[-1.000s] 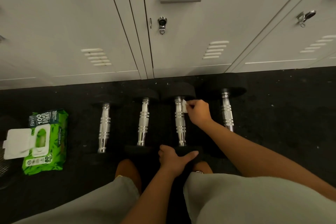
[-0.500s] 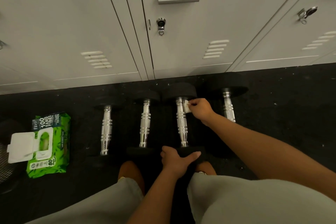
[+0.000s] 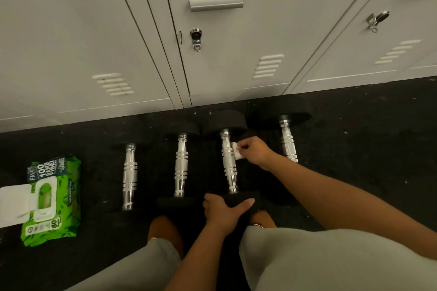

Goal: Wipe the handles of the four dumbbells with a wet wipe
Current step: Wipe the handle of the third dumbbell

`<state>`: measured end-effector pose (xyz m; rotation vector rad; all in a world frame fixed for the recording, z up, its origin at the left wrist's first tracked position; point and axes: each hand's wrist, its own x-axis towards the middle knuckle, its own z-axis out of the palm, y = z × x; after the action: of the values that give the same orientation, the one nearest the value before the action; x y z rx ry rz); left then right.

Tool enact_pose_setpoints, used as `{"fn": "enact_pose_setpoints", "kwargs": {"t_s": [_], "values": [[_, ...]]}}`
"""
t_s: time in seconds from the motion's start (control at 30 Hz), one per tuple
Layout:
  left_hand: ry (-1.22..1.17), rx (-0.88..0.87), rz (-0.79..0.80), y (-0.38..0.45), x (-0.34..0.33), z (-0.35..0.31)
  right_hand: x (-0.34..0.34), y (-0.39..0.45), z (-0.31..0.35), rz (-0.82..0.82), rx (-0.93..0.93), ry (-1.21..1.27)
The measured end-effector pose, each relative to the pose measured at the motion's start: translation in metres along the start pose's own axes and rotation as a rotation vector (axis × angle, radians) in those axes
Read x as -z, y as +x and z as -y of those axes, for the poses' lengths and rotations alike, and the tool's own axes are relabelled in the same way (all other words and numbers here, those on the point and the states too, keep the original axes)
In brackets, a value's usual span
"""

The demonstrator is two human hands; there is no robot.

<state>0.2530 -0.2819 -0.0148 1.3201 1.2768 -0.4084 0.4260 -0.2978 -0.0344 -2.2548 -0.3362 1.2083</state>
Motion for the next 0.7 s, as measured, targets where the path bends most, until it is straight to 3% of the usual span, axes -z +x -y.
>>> {"fn": "enact_pose_setpoints", "kwargs": {"t_s": [0.13, 0.33, 0.47, 0.63, 0.7], "values": [[0.004, 0.003, -0.002, 0.000, 0.000, 0.000, 0.001, 0.007, 0.009, -0.045, 0.017, 0.061], [-0.006, 0.013, 0.005, 0.000, 0.000, 0.000, 0.000, 0.001, 0.001, 0.052, 0.003, -0.032], [-0.001, 0.003, 0.005, 0.001, 0.000, 0.000, 0.002, 0.005, 0.012, -0.031, 0.019, 0.076], [0.006, 0.006, -0.004, 0.001, 0.001, 0.001, -0.005, -0.004, -0.009, 0.080, -0.038, 0.051], [0.005, 0.012, 0.000, 0.001, 0.001, -0.001, -0.005, -0.001, -0.007, 0.049, -0.025, 0.055]]}}
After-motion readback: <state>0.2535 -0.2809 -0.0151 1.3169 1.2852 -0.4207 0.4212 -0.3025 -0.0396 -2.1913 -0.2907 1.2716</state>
